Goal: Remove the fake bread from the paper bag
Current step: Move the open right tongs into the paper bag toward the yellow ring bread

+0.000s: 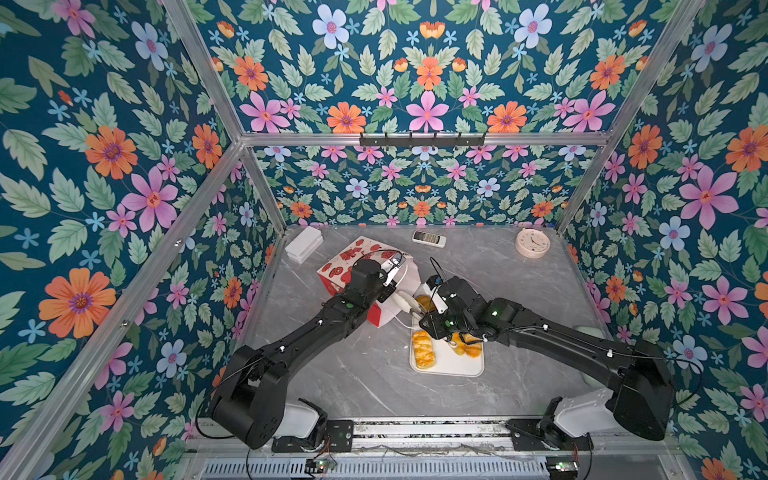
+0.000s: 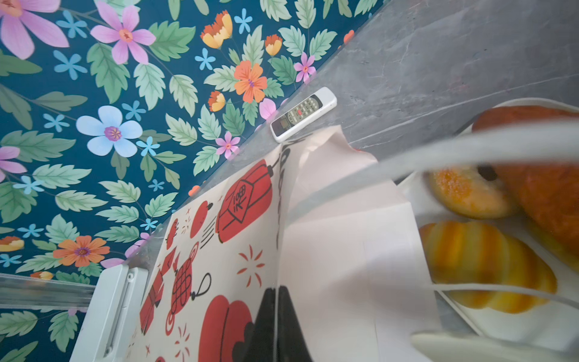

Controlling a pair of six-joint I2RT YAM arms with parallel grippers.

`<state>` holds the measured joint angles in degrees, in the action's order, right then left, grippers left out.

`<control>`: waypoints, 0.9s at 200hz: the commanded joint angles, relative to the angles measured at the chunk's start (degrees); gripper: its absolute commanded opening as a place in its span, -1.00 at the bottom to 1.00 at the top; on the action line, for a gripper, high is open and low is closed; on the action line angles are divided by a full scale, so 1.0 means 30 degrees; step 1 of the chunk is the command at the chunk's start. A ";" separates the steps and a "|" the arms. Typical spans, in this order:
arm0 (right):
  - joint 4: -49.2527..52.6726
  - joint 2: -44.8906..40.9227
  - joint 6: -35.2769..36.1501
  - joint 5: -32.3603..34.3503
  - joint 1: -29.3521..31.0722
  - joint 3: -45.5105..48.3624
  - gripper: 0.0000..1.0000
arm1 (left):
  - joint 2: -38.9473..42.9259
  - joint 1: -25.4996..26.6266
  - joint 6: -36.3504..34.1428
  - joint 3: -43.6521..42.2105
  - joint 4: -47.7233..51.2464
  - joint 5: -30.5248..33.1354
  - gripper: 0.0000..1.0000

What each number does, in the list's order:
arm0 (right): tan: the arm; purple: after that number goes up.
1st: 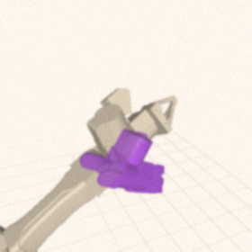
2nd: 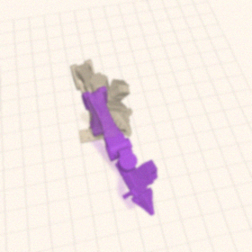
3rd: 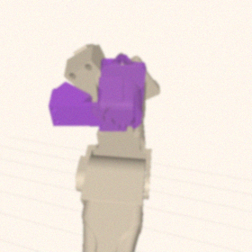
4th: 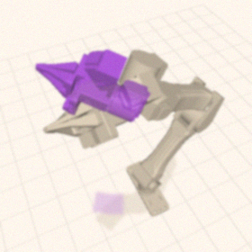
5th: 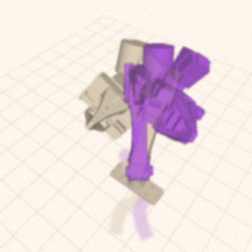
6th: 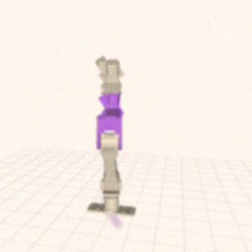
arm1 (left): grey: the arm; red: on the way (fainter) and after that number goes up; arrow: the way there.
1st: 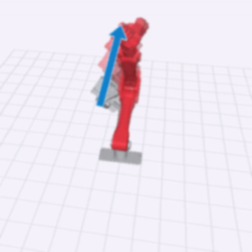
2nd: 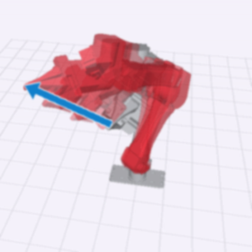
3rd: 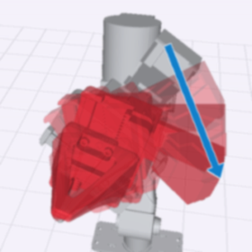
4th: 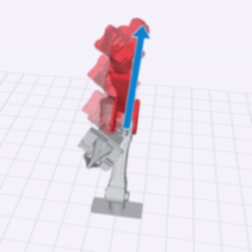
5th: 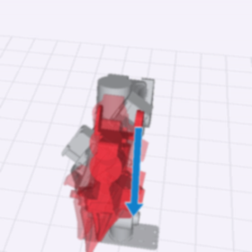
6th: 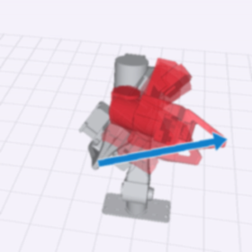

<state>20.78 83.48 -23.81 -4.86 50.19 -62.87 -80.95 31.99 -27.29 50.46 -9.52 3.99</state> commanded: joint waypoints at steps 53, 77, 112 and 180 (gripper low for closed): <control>-0.3074 0.2696 0.0890 0.1301 0.0023 -0.1160 -0.19 | -0.0178 0.0001 -0.1508 0.0234 0.0443 -0.1725 -1.00; -0.4221 0.3238 0.1012 0.1864 0.0023 -0.0796 -0.19 | 0.0273 -0.0024 -0.1333 0.0093 0.0185 -0.1883 -1.00; -0.6720 0.3588 0.1177 0.1475 0.0020 0.0394 -0.18 | 0.0646 -0.0057 -0.1332 0.0085 0.0185 -0.2141 -1.00; -0.7599 0.5269 0.0865 -0.0016 0.0025 -0.0684 -0.10 | 0.1084 -0.0211 -0.1199 -0.0324 0.0186 -0.2121 -1.00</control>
<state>1.30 98.00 -20.88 -2.87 50.19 -63.00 -78.15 31.53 -31.42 49.71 -7.51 -2.02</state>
